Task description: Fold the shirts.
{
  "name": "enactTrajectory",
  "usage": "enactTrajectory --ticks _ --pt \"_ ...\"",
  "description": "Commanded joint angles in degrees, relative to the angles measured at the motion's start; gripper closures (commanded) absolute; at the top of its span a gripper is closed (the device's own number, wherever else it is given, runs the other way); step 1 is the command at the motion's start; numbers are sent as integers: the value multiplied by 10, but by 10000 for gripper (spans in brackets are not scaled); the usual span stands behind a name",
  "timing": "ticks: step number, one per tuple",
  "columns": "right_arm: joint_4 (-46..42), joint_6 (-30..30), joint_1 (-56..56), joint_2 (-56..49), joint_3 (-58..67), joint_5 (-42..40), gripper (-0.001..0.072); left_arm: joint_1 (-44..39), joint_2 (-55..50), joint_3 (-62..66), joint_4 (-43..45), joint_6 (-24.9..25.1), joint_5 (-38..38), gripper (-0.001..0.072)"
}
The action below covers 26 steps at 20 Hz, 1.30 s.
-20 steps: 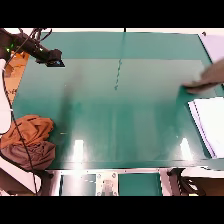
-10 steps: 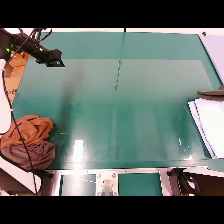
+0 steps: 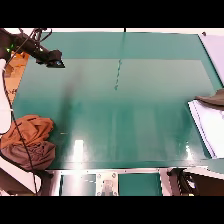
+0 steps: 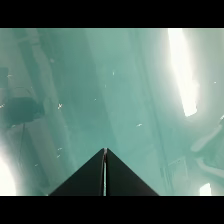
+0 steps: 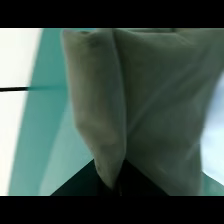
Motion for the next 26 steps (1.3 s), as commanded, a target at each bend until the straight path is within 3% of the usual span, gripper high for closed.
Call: enactTrajectory --ticks 1,10,11,13,14,16,17,19,20,23,26 --pt "-179 58 -2 5 -7 46 694 0 0 0 0 1 -5 678" --pt "-416 71 -2 5 -133 15 692 0 0 0 0 0 -5 678" --pt "-443 71 -2 5 -146 13 630 0 0 0 0 0 -5 678" --pt "-471 70 -2 2 -155 6 133 0 0 0 -1 0 -4 678" --pt "-471 70 -2 2 -152 3 116 0 0 0 -2 0 -5 678" --pt "-457 71 7 2 -135 2 121 0 0 0 -7 -2 -4 679" --pt "-439 71 18 2 -122 1 194 0 0 0 -10 -2 -2 678" --pt "-374 70 50 2 -96 -11 633 0 0 0 -20 -8 2 679" --pt "-343 69 73 2 -86 -19 692 0 3 0 -29 -11 2 679" --pt "-280 62 173 2 -63 -43 693 -3 34 0 -28 -22 13 680" --pt "-277 34 301 3 -59 -56 693 -3 79 -4 -23 -25 -19 680"
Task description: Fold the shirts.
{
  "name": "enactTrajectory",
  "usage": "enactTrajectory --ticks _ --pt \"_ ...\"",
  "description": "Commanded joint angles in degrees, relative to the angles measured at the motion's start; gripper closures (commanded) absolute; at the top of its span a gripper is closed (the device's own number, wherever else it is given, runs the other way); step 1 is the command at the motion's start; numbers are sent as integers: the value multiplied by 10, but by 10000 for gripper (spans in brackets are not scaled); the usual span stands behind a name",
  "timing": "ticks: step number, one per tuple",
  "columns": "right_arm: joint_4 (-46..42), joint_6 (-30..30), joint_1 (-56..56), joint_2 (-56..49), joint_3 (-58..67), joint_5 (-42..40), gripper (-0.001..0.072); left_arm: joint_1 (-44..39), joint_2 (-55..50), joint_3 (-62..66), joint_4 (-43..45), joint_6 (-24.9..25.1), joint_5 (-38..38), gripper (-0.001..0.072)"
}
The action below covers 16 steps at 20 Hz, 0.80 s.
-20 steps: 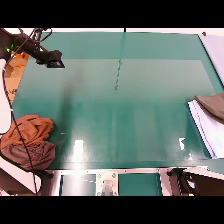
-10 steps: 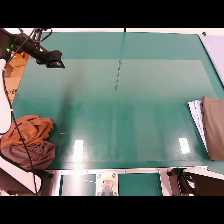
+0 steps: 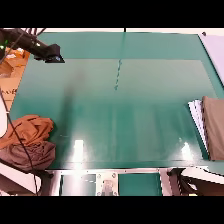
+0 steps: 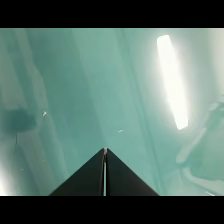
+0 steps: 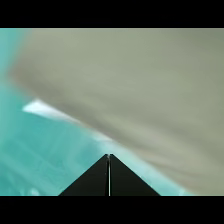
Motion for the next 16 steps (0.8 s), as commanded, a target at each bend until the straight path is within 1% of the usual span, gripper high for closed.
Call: enactTrajectory --ticks 1,3,5,7,9,12,14,16 --pt "26 -29 151 1 10 -18 693 0 53 -23 6 -8 -31 680" --pt "4 -37 257 4 4 -23 693 -2 107 -96 18 -9 -25 680" --pt "-18 -37 364 17 -19 -48 694 -16 174 -205 36 -8 -3 680" --pt "-25 -37 454 44 -70 -83 694 -42 250 -336 65 -9 31 681" --pt "-25 -31 517 83 -141 -116 694 -66 318 -461 71 -14 63 681" --pt "-25 -26 563 151 -235 -155 694 -87 396 -597 72 -25 99 680" --pt "-23 -22 566 187 -263 -191 693 -87 416 -635 76 -24 103 679" --pt "-17 -22 566 196 -264 -191 694 -87 416 -639 79 -24 101 679"
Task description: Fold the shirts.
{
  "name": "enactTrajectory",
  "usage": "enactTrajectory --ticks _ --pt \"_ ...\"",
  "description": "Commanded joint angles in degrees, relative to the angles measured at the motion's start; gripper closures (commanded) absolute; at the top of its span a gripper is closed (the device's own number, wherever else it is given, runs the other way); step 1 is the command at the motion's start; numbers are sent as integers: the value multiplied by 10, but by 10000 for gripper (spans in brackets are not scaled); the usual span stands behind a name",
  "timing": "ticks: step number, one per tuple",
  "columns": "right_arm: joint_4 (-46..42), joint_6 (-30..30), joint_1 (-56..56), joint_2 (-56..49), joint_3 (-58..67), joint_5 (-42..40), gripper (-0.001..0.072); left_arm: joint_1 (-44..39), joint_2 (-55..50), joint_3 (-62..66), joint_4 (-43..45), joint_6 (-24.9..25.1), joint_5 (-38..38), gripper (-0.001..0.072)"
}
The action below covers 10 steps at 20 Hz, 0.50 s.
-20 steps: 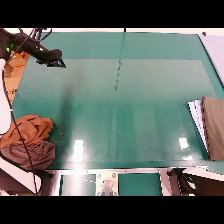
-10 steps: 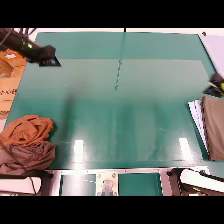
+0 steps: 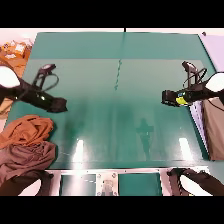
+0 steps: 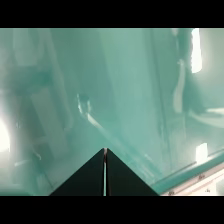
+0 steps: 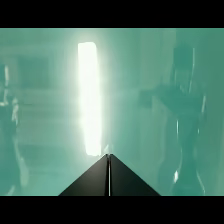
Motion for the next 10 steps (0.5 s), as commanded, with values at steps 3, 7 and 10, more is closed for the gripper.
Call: enactTrajectory --ticks 3,7,10 --pt "3 3 18 31 -31 -32 693 -5 27 -51 5 -3 15 678" --pt "3 3 18 31 -31 -32 693 -5 27 -51 4 -3 13 678" --pt "3 3 18 31 -31 -32 694 -5 27 -51 4 -4 8 678"
